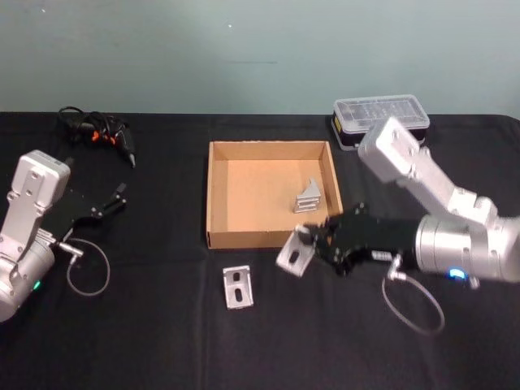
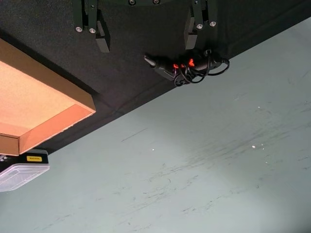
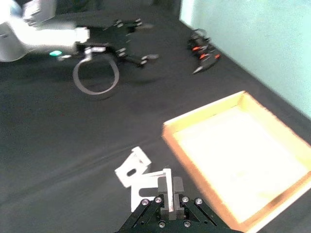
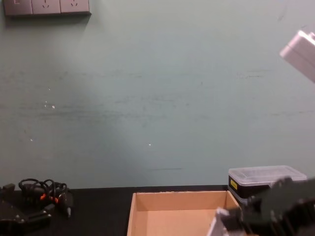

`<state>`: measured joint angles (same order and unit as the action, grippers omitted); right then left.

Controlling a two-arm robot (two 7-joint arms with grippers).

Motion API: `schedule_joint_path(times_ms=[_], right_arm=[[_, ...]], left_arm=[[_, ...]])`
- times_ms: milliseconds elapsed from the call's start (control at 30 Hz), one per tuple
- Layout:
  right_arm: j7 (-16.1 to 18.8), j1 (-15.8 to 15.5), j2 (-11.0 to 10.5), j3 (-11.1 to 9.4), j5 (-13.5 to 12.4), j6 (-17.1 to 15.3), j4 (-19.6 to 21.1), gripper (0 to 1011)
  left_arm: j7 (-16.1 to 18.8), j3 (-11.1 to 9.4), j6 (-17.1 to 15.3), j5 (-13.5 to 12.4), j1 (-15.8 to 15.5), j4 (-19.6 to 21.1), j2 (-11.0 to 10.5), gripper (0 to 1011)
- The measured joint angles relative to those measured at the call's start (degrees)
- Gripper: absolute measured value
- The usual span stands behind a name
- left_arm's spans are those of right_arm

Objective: Use one hand to pick up the angle iron from the table and place it into the box.

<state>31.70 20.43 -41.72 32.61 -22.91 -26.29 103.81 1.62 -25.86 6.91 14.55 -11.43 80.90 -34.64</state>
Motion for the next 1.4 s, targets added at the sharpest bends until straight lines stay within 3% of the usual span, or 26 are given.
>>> schedule_joint_path(times_ms=[200,333,767,1100,1400], right_arm=[[-0.79,3.79,2.91,0.17,1.60,0.22,-4.21,64],[-1.27,7.33,6.26,1.29,3.79,0.37,-9.73,65],[-1.67,14.51,14.66,4.17,9.25,1.16,-24.00,65],[-0.25,18.78,19.92,6.69,12.89,2.32,-32.66,65],[0.51,20.77,22.95,7.79,15.28,3.53,-38.34,65]], left_arm=[[0.00,0.00,0.00,0.00,0.00,0.00,0.00,1000],[0.00,0.00,0.00,0.00,0.00,0.00,0.00,1000],[0.00,0.00,0.00,0.00,0.00,0.00,0.00,1000],[0.00,0.00,0.00,0.00,0.00,0.00,0.00,1000],[0.00,0.00,0.00,0.00,0.00,0.00,0.00,1000]])
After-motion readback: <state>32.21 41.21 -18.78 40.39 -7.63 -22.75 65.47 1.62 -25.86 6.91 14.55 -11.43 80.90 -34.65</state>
